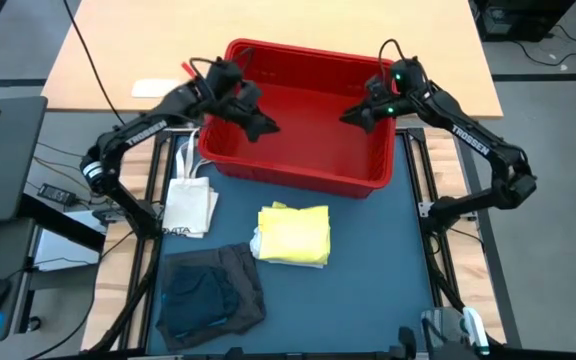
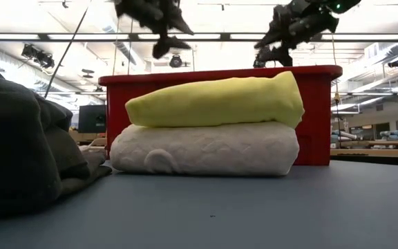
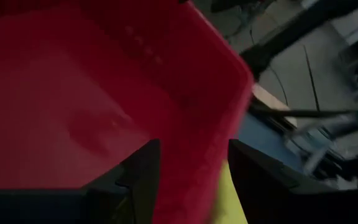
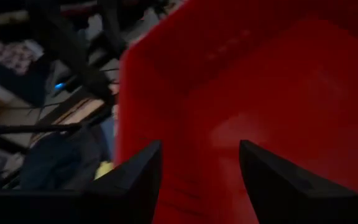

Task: Fold laundry
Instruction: Put the folded shirts into the red bin

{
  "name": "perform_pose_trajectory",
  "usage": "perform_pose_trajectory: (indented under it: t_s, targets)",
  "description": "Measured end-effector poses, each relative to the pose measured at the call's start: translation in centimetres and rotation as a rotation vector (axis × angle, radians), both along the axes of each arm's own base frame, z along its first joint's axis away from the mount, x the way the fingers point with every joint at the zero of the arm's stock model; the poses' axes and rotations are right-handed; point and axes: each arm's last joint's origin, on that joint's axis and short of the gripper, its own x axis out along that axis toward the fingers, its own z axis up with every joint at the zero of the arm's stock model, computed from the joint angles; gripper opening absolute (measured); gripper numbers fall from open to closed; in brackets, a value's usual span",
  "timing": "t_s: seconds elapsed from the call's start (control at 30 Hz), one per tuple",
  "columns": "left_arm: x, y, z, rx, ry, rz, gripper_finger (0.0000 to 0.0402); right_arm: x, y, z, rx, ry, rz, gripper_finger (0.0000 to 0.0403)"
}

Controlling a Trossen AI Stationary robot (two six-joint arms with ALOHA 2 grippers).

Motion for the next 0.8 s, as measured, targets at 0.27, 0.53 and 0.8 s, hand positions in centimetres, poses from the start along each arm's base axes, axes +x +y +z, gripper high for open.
perform_pose_trajectory:
  t_s: [0.27,0.53,0.8]
  targets:
    - [-1.4,-4.8,1.5,-0.058,0.188,0.015,0.0192,0.7,4.8,2.8,-0.106,-0.050,0.083,0.0217]
    - [-4.0,-11.5,-1.8,-0.227,0.039,0.070,0.0192,1.5,10.6,4.6,-0.023,-0.077,0.113,0.0217]
    - [-6.3,-18.4,-6.3,-0.384,0.023,0.089,0.0233,4.8,16.9,4.5,0.166,-0.071,0.057,0.0217]
